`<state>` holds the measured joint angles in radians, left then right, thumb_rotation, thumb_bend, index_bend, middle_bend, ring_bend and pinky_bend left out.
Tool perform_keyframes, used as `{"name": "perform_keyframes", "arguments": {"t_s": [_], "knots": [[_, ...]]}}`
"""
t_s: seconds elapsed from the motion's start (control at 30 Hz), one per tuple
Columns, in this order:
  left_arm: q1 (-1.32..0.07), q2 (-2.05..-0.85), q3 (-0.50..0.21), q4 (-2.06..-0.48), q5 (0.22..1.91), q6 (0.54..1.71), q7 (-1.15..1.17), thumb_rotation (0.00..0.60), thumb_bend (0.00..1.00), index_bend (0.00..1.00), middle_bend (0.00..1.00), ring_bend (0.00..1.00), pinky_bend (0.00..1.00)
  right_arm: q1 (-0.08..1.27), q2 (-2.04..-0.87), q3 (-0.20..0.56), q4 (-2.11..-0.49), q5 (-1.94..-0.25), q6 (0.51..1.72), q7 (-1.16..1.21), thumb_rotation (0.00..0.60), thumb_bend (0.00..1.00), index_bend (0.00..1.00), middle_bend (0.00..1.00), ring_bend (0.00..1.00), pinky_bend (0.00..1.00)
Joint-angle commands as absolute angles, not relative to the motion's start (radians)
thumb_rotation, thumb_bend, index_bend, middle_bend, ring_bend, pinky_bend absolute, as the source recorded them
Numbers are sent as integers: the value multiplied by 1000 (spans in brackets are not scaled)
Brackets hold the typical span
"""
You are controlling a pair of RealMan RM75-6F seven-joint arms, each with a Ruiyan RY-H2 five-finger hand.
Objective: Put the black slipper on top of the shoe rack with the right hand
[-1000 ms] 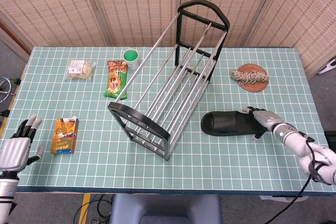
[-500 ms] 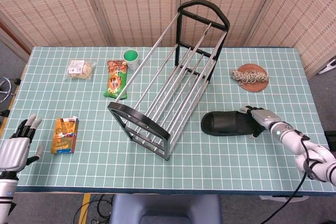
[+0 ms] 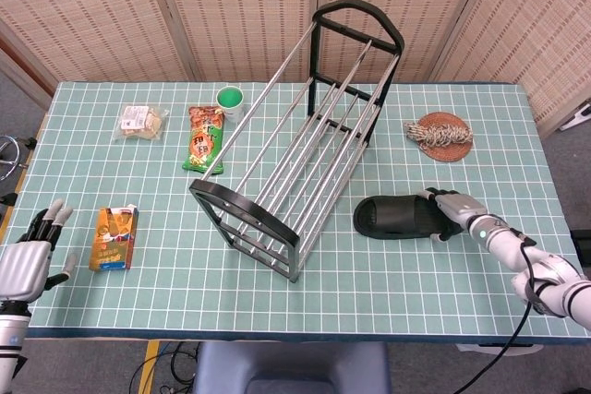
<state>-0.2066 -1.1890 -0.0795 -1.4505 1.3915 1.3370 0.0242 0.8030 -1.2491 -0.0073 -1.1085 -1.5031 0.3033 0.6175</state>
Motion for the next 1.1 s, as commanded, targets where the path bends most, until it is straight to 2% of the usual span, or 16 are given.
{"name": "perform_keyframes", "arguments": {"t_s": [0.03,0.17,0.3,0.63,1.1], "knots": [[-207,-1191,-79,-1450,1392,1337,28,600,442,13,0,0,328,800,-1257,-12,-1100,-1503,326,609,600,313,0,24,12,15],[-209,-1194,-81,-1448,1388,1335,36,600,442,14,0,0,328,790,-1269,-17,-1089,-1503,364,595,600,394,0,114,116,201],[-211,-1196,-79,-1447,1392,1333,33,600,442,14,0,0,328,780,-1271,-19,-1091,-1495,394,582,600,449,5,165,203,291],[-219,-1205,-79,-1435,1384,1317,45,600,442,14,0,0,328,752,-1175,6,-1200,-1436,472,536,600,484,31,187,243,331],[-237,-1225,-81,-1411,1364,1280,65,600,442,14,0,0,328,711,-911,54,-1521,-1282,570,329,600,484,32,187,243,331]]}}
